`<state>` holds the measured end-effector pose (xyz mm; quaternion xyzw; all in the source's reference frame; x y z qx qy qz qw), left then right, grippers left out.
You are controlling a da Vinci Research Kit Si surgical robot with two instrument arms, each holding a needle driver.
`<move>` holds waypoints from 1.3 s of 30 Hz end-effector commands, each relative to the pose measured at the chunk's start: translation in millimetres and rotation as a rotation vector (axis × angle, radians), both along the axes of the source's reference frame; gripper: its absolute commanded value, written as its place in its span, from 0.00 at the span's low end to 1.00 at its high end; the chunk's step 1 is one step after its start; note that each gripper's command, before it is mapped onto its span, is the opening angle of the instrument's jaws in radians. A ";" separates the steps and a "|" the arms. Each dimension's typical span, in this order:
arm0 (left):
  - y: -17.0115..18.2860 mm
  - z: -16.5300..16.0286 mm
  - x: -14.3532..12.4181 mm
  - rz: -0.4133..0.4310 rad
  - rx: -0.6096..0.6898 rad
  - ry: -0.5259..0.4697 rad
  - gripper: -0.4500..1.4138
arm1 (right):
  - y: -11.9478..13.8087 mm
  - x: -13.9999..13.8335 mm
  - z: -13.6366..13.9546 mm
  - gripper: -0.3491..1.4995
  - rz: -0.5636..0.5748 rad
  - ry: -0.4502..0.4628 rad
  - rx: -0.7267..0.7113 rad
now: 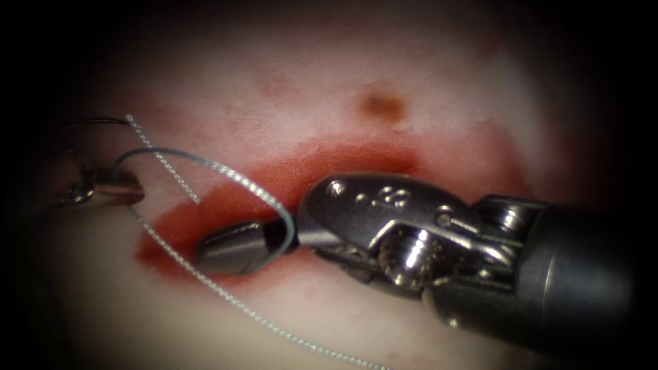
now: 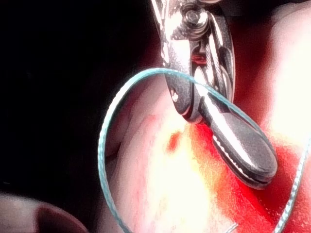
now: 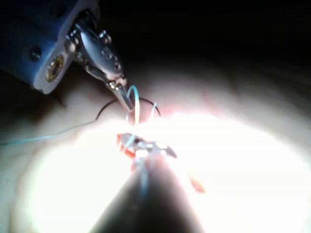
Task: Wound Closure
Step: Wrap the suture counter-clockwise twice around the right grasper.
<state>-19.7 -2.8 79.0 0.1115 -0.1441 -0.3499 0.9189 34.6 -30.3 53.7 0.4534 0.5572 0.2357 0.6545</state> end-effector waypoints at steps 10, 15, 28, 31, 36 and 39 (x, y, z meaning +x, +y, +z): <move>-0.9 2.3 -1.6 0.019 0.083 0.127 0.00 | -0.3 3.2 -0.3 0.00 0.067 0.215 0.220; -1.8 2.6 -1.5 0.004 0.137 0.191 0.00 | 0.0 4.0 -1.5 0.00 0.107 0.321 0.342; -6.0 2.3 0.0 0.023 0.469 0.244 0.00 | 1.6 4.8 -3.6 0.00 0.224 0.431 0.425; -7.0 2.0 -0.9 0.053 0.515 0.214 0.00 | 1.6 5.5 -3.3 0.00 0.255 0.419 0.423; -7.6 1.0 -4.1 0.062 0.532 0.171 0.00 | 1.8 6.7 -3.1 0.00 0.292 0.366 0.387; -7.6 1.0 -4.4 0.061 0.530 0.164 0.00 | 1.9 7.0 -3.1 0.00 0.316 0.347 0.367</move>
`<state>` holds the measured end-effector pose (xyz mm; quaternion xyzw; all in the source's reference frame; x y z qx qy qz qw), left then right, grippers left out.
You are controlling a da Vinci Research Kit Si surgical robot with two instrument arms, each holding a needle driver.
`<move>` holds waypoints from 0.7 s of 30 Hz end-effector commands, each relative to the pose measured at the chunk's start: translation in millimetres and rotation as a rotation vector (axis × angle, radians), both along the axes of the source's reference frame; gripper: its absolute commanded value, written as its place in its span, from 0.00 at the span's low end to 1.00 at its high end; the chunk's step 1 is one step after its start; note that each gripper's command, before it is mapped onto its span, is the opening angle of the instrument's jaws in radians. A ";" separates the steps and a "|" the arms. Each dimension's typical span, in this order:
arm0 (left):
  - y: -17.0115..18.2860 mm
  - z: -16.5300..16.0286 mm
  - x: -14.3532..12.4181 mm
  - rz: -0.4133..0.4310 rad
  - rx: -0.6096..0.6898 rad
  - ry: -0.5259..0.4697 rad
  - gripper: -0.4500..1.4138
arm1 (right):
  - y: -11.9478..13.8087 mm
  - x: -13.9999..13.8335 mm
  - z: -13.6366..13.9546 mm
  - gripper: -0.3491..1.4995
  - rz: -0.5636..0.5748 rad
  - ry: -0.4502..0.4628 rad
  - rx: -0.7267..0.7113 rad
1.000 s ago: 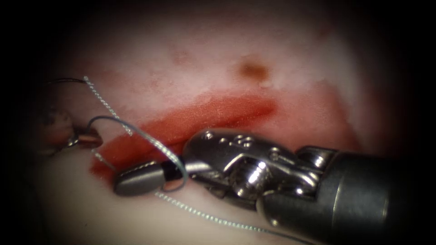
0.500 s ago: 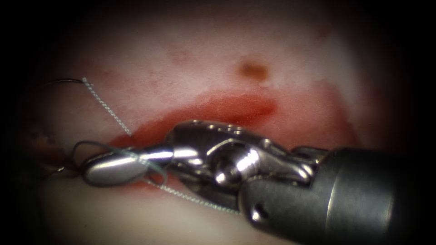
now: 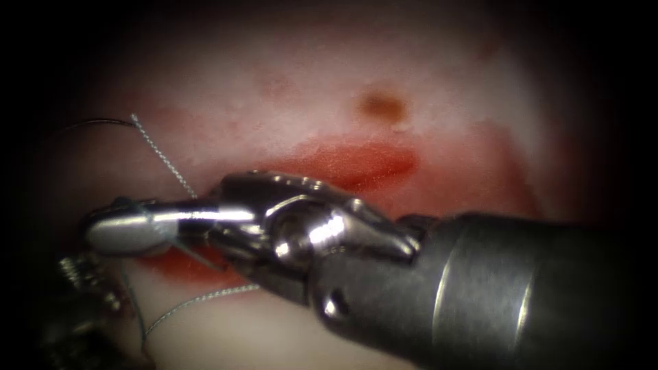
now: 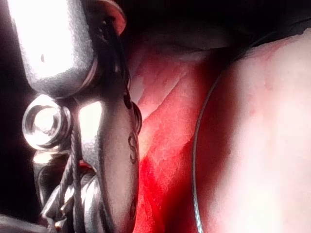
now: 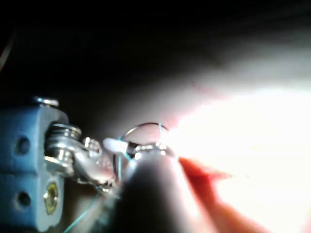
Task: Wound Closure
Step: Wrap the suture counter-clockwise twice around the right grasper.
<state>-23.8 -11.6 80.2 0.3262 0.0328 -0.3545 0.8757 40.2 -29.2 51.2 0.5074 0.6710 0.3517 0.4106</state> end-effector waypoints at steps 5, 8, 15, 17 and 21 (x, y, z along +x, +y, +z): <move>2.0 0.2 -1.4 -0.016 -0.013 -0.011 0.00 | 0.9 2.0 -0.4 0.00 0.017 -0.120 -0.074; 2.1 0.3 -2.0 -0.017 -0.013 -0.009 0.00 | 0.9 2.3 -0.5 0.00 0.050 -0.177 -0.090; 2.4 0.2 -1.7 -0.011 -0.032 -0.003 0.00 | 0.9 2.5 -0.9 0.00 0.118 -0.341 -0.224; 2.7 -0.2 -1.0 0.003 -0.054 -0.001 0.00 | 1.2 2.1 -1.1 0.00 0.111 -0.389 -0.324; 3.3 -1.0 0.4 0.061 -0.118 -0.001 0.00 | 1.8 0.9 -1.0 0.00 0.084 -0.433 -0.404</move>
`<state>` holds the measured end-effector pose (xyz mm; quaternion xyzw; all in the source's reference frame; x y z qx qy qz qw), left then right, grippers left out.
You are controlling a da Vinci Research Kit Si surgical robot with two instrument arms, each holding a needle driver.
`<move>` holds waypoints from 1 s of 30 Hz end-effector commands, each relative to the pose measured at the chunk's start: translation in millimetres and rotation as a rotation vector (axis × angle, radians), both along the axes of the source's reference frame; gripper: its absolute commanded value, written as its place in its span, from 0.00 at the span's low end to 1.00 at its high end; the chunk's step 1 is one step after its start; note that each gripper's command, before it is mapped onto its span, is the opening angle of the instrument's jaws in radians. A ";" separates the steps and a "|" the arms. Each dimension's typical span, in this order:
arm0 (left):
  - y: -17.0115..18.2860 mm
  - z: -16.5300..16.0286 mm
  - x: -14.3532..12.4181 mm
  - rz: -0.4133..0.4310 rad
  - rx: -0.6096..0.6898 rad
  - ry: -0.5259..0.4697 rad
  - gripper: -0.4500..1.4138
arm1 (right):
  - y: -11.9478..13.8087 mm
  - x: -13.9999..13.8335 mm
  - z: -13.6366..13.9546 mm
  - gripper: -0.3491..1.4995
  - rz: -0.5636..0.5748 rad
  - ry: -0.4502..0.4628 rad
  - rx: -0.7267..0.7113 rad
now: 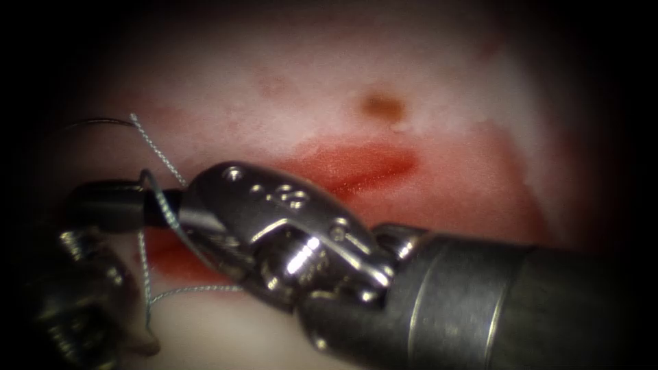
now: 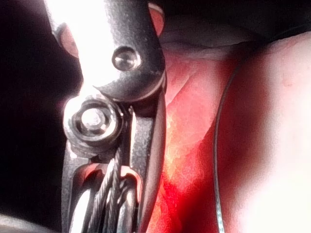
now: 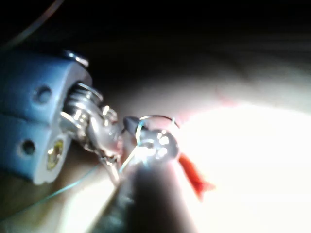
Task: Wound Closure
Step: Wrap the suture counter-clockwise twice around the right grasper.
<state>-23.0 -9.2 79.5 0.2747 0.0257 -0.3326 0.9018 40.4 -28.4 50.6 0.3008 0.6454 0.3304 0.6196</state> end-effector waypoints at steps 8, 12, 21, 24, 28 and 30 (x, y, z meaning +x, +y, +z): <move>3.4 -2.0 1.9 0.283 -0.210 0.020 0.00 | 1.4 -0.8 -0.4 0.00 -0.106 -0.105 -0.089; 3.3 -2.3 1.7 0.359 -0.227 0.004 0.00 | 1.2 -0.7 -0.4 0.00 -0.147 -0.164 -0.102; 1.3 -1.0 -0.7 0.378 -0.182 -0.032 0.00 | 0.8 0.7 -0.7 0.00 -0.061 -0.102 -0.051; 0.6 -0.5 -1.1 0.397 -0.165 -0.057 0.00 | 0.6 1.2 -0.3 0.00 -0.042 -0.106 -0.045; 0.6 -0.8 -1.1 0.401 -0.161 -0.061 0.00 | 0.6 1.5 -0.3 0.00 -0.052 -0.171 -0.071; 0.6 -0.9 -1.1 0.401 -0.161 -0.061 0.00 | 0.5 1.5 -0.3 0.00 -0.059 -0.189 -0.095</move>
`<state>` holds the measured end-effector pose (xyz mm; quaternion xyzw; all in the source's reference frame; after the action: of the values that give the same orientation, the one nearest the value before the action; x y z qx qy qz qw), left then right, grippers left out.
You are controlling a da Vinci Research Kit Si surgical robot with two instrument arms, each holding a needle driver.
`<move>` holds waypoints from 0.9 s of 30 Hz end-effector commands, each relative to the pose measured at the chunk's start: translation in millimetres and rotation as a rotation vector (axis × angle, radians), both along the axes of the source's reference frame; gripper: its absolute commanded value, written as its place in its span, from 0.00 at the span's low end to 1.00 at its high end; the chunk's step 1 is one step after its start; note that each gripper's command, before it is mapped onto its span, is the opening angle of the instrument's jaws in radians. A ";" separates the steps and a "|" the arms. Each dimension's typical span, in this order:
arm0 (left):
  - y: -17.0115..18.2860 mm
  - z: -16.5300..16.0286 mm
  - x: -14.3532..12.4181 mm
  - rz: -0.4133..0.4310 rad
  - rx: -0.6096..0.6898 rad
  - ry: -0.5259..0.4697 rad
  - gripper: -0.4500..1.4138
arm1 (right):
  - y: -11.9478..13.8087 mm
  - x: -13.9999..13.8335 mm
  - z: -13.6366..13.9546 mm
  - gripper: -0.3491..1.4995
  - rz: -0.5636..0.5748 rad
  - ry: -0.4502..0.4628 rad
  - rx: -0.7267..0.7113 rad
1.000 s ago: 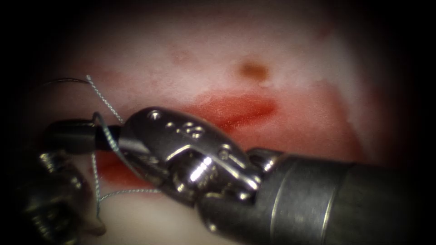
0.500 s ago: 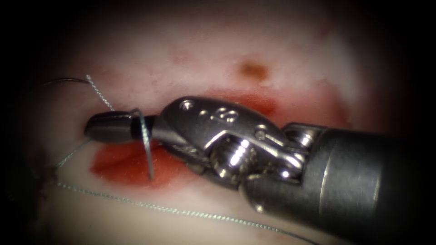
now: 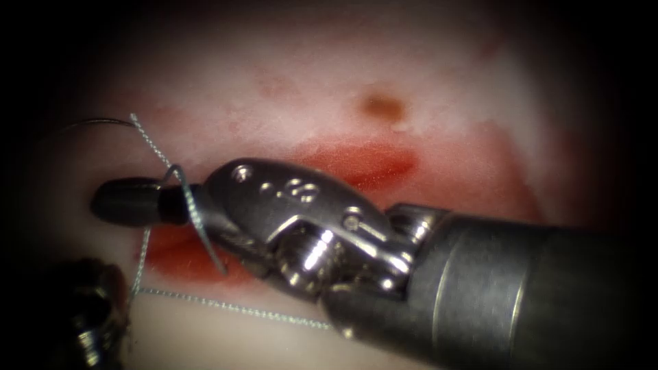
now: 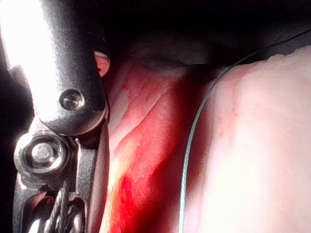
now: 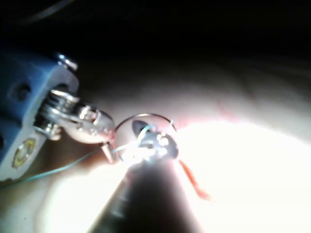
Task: Wound Closure
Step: Wrap the suture counter-clockwise twice around the right grasper.
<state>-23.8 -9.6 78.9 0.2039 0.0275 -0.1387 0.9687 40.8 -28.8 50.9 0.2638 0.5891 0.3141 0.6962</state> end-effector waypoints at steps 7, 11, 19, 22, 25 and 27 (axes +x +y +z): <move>1.2 -0.7 -0.7 0.068 0.000 -0.035 0.00 | 1.1 1.0 -0.4 0.00 0.029 -0.121 -0.110; 1.7 -1.3 -0.8 0.101 -0.023 -0.038 0.00 | 1.0 1.0 -0.4 0.00 -0.007 -0.169 -0.164; 3.1 -2.7 -0.6 0.126 -0.081 -0.082 0.00 | 0.7 1.1 -0.5 0.21 -0.038 -0.183 -0.223; 3.9 -3.3 -0.4 0.128 -0.112 -0.090 0.00 | 0.6 1.0 -0.6 0.20 -0.043 -0.182 -0.234; 4.5 -3.6 -0.3 0.138 -0.141 -0.096 0.00 | 0.5 0.9 -0.6 0.39 -0.044 -0.181 -0.234; 4.7 -3.8 -0.2 0.148 -0.152 -0.102 0.00 | 0.5 0.9 -0.7 0.40 -0.044 -0.181 -0.234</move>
<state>-23.7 -5.9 75.4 0.1361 -0.0173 -0.0567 0.9889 40.5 -29.1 50.7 0.1645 0.5484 0.2488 0.7812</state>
